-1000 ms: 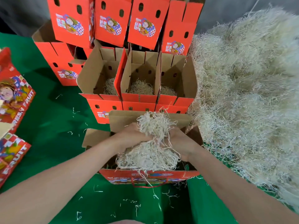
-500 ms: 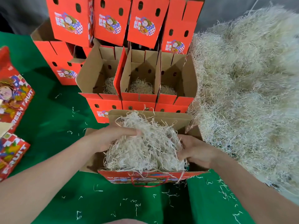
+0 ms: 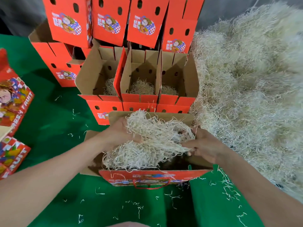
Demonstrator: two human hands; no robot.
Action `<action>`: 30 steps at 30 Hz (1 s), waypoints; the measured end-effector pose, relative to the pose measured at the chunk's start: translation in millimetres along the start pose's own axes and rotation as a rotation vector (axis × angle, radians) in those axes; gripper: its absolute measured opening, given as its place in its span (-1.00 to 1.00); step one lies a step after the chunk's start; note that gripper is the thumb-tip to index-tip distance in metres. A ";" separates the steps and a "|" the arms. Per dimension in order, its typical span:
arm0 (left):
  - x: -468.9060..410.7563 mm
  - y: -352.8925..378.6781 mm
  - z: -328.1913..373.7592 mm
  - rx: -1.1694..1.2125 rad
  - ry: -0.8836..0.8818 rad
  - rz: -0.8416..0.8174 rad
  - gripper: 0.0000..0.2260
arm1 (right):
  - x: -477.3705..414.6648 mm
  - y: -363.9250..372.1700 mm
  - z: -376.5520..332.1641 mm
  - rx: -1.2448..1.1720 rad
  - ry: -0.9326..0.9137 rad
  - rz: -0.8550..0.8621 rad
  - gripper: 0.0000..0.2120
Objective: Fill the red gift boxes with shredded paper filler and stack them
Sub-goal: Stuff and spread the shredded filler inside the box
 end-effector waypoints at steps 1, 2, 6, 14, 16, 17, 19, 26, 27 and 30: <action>-1.2 1.2 -0.4 0.005 0.003 0.014 -0.67 | 2.4 -0.4 -3.1 0.081 -0.008 -0.027 -0.45; -2.9 4.1 -1.8 0.008 -0.002 0.029 -0.64 | 3.6 2.4 -7.1 0.160 -0.016 -0.079 -0.46; -8.0 31.8 4.5 0.015 -0.102 -0.059 -0.64 | -1.8 40.4 -11.9 0.385 0.045 -0.360 0.05; -16.4 -5.8 -30.6 -0.734 -0.225 -0.085 -0.56 | -23.6 25.1 -1.6 0.666 0.058 -0.239 -0.24; -21.0 -13.8 -32.9 -0.985 -0.178 0.078 -0.80 | -22.1 14.7 -2.4 0.842 0.082 -0.276 -0.30; -20.5 -14.0 -32.2 -1.101 -0.180 0.099 -0.76 | -20.8 12.4 -1.8 0.905 0.098 -0.313 -0.34; -24.9 -12.8 -34.0 -1.258 -0.152 0.091 -0.74 | -19.4 10.5 0.1 1.028 0.121 -0.411 -0.40; -51.5 -15.4 -47.3 -1.415 -0.131 -0.062 -0.88 | -23.0 14.8 -12.8 1.330 0.117 -0.686 -0.91; -55.7 -7.0 -44.5 -1.395 -0.129 -0.100 -0.94 | -28.4 22.6 -5.7 1.381 0.132 -0.742 -0.88; -74.9 24.4 -43.3 -1.322 -0.133 -0.196 -0.79 | -49.8 52.4 8.3 1.522 0.068 -0.853 -0.82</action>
Point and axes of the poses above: each hand's wrist, its own x-axis away from the middle knuckle, its own y-axis out of the palm, z = x × y, the point moved 5 cm from there along -x, towards the middle knuckle, and after that the axes turned 15 degrees about -y, right-handed, at the moved point
